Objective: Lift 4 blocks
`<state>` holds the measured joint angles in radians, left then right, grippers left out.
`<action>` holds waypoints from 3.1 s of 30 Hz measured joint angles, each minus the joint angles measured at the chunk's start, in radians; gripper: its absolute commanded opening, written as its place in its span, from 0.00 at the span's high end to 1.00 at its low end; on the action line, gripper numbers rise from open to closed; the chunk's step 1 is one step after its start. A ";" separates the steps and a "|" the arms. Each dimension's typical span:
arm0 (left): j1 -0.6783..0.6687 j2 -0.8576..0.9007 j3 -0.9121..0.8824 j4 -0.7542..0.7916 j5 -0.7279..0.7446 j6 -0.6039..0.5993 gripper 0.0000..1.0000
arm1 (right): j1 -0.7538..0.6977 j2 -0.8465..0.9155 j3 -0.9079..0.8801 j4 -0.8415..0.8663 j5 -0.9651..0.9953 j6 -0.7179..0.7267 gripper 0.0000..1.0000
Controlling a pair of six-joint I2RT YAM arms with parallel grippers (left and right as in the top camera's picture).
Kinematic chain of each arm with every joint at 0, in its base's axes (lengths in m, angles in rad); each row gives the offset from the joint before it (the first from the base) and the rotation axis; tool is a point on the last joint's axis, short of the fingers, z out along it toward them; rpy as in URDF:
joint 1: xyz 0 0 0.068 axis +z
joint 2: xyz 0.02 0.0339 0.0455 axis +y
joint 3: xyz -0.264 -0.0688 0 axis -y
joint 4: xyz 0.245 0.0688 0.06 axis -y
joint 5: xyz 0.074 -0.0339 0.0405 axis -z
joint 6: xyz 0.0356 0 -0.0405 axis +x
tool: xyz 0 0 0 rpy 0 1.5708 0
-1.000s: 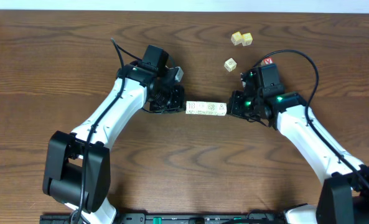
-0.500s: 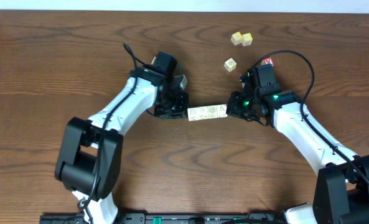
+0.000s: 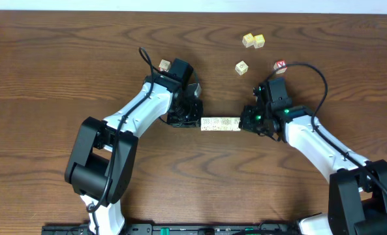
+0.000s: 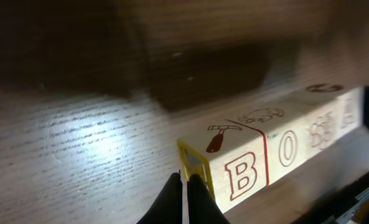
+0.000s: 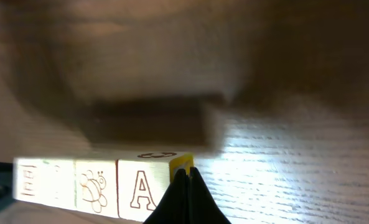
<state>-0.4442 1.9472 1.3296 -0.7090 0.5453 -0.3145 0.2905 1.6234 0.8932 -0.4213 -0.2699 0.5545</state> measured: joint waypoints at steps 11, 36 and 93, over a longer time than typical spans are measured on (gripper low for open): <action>-0.042 0.077 0.000 0.033 -0.018 -0.008 0.93 | 0.000 0.000 -0.038 0.018 0.037 0.006 0.99; -0.077 0.095 0.000 0.030 -0.042 -0.026 0.93 | 0.009 0.000 -0.072 0.008 0.114 0.008 0.99; 0.089 -0.502 0.025 -0.267 -0.552 -0.063 0.25 | -0.052 -0.629 0.326 -1.170 0.255 -0.058 0.01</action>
<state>-0.3550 1.4448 1.3548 -0.9756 -0.0067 -0.3779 0.2382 0.9943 1.2190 -1.5913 -0.0151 0.4969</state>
